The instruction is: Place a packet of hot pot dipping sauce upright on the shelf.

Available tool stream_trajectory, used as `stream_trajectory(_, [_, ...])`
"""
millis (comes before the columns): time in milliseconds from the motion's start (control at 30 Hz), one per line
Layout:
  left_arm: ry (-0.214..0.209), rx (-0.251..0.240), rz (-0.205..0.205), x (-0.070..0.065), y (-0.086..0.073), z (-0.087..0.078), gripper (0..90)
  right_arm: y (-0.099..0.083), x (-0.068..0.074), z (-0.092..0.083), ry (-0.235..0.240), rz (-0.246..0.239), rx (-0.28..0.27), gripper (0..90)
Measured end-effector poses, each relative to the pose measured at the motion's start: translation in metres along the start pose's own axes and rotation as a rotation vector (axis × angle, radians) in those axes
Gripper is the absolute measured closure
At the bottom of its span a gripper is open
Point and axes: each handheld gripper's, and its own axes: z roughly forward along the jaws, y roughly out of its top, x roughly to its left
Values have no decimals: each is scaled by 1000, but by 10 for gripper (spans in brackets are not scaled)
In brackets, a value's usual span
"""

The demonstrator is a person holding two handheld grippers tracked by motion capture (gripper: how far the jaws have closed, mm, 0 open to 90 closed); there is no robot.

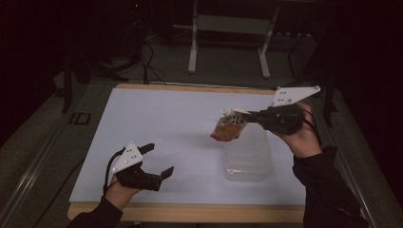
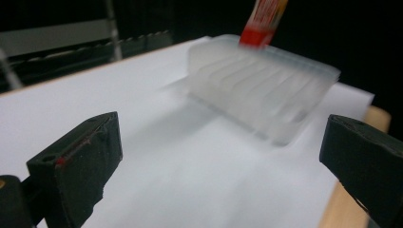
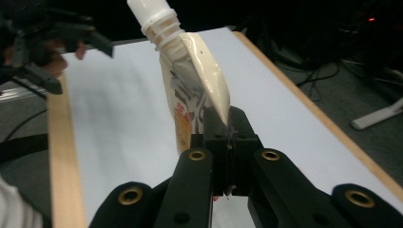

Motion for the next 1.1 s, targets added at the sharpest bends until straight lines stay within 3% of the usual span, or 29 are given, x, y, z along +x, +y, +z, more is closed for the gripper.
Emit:
stream_trajectory(67, [0,0,0,0,0,0,5,-1,-3,0,-9,-20,-8,893])
stream_trajectory(100, [-30,53,-15,1,-10,3,5,-3,-8,-1,-30,-37,-19,893])
stream_trajectory(333, [-33,124,-32,3,-27,12,5,-12,-26,1,-71,-33,2,892])
stream_trajectory(767, [-38,126,-42,5,-33,15,5,-33,-54,14,-108,-48,98,892])
stream_trajectory(1100, [-50,135,-36,5,-36,17,5,-46,-70,23,-117,-26,103,893])
